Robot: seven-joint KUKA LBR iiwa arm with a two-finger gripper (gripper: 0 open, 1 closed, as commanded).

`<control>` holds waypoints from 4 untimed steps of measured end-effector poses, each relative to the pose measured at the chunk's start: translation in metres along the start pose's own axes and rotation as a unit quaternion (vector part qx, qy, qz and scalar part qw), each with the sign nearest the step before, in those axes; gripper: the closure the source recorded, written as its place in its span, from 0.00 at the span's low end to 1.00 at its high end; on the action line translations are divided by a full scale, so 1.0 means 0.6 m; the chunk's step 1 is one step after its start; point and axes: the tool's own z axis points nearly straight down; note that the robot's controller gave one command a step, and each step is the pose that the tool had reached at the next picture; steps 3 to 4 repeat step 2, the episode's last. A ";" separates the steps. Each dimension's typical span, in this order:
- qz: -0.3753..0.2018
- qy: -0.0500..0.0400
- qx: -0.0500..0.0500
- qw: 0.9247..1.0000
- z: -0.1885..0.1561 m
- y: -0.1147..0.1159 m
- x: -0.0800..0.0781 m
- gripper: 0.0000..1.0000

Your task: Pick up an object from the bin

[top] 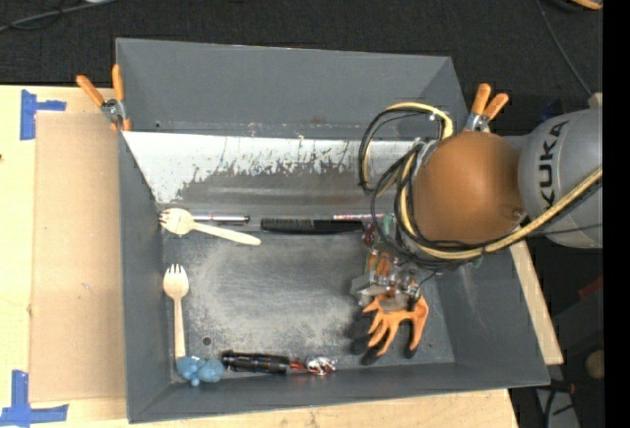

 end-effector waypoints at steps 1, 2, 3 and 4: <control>0.000 0.001 -0.005 1.000 -0.042 0.005 -0.001 1.00; 0.001 0.000 -0.004 1.000 -0.110 0.004 -0.003 1.00; 0.001 0.000 -0.004 1.000 -0.110 0.004 -0.003 1.00; 0.001 0.000 -0.004 1.000 -0.110 0.004 -0.003 1.00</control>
Offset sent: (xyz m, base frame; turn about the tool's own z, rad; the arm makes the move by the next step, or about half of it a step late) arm -0.0020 0.0010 0.0862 0.0000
